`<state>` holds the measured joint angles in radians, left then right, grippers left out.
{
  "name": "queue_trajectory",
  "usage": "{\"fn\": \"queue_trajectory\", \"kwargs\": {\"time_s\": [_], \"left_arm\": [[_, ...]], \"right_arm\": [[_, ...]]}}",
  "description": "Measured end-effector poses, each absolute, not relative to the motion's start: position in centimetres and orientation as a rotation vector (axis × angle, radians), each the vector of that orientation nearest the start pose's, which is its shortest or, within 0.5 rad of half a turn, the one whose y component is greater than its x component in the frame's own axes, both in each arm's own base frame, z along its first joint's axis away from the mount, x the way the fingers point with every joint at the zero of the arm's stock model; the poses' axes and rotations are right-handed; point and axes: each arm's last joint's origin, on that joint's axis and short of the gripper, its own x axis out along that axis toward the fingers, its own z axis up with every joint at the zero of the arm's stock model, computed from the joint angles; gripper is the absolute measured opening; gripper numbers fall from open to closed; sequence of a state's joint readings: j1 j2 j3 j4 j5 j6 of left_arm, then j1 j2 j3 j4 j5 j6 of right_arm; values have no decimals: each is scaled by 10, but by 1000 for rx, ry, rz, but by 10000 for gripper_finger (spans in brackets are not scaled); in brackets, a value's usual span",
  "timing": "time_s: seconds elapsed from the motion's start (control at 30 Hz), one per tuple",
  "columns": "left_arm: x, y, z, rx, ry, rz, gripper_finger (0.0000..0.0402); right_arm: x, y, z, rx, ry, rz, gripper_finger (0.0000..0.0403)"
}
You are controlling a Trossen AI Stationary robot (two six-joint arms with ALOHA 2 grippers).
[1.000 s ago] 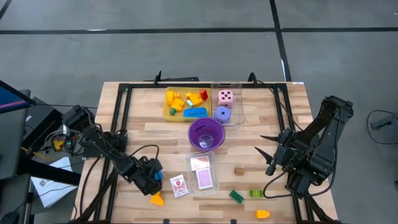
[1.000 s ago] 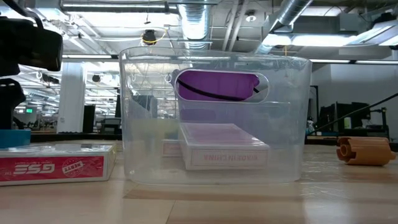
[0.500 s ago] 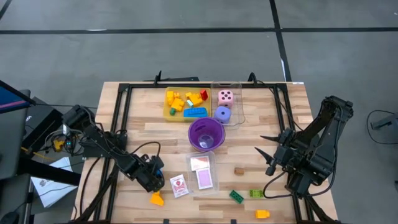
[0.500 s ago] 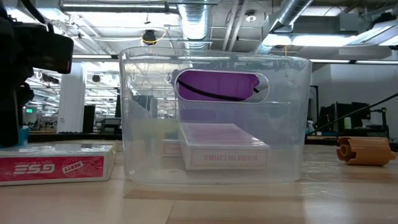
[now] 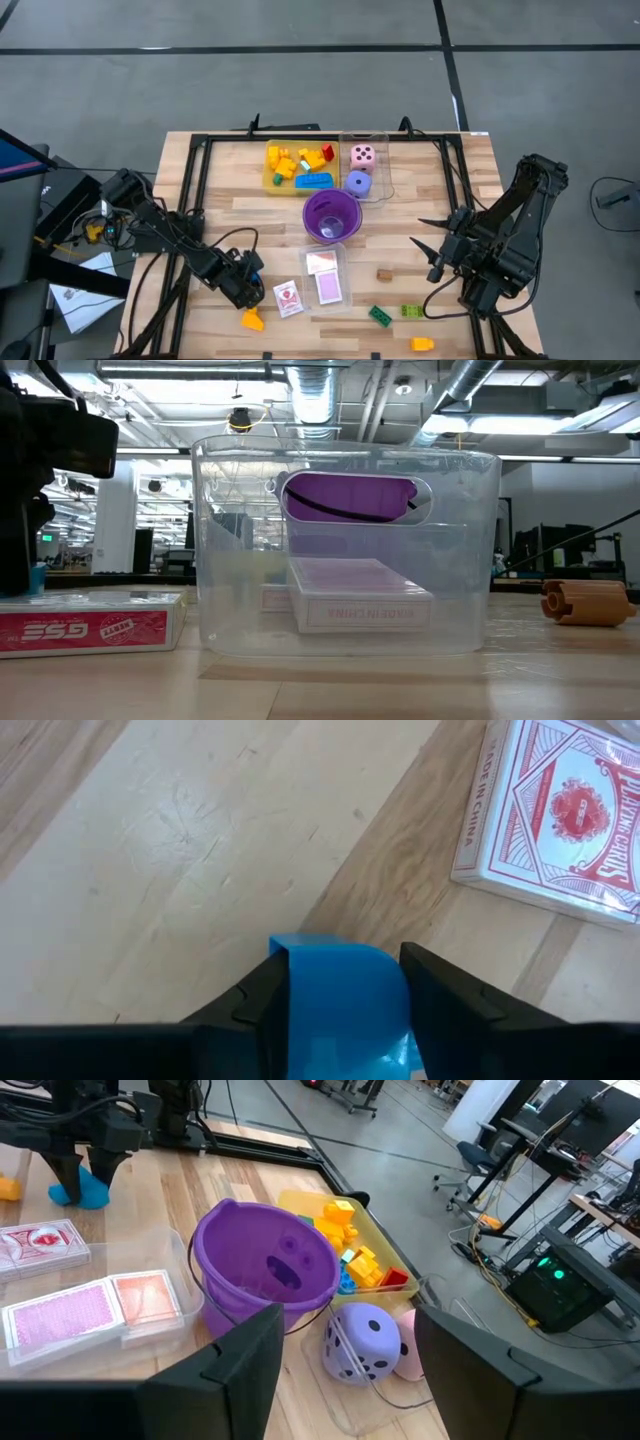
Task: Pick & Place Toys
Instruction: Put the blue game piece into the yellow bin
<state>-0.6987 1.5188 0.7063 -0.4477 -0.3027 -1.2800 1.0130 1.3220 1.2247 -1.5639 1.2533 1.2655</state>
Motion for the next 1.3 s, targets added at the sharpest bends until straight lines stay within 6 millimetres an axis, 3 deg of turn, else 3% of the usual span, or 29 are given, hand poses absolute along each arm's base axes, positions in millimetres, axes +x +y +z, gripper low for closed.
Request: {"fn": "queue_trajectory", "kwargs": {"time_s": [0.27,0.6,0.73,0.97,1.13,1.3], "left_arm": [[195,-148,153,-527,1056,348,143],[196,-108,211,-411,749,311,5],[197,-89,224,-363,705,314,6],[202,-73,227,-287,701,336,3],[205,-72,224,-281,706,342,21],[212,-79,206,-329,708,327,73]], "right_arm": [[128,153,319,-294,419,-512,218],[128,153,319,-301,421,-509,218],[127,153,318,-299,439,-506,218],[127,153,318,-299,444,-505,218],[127,153,318,-301,444,-506,218],[127,153,318,-303,445,-506,218]]}}
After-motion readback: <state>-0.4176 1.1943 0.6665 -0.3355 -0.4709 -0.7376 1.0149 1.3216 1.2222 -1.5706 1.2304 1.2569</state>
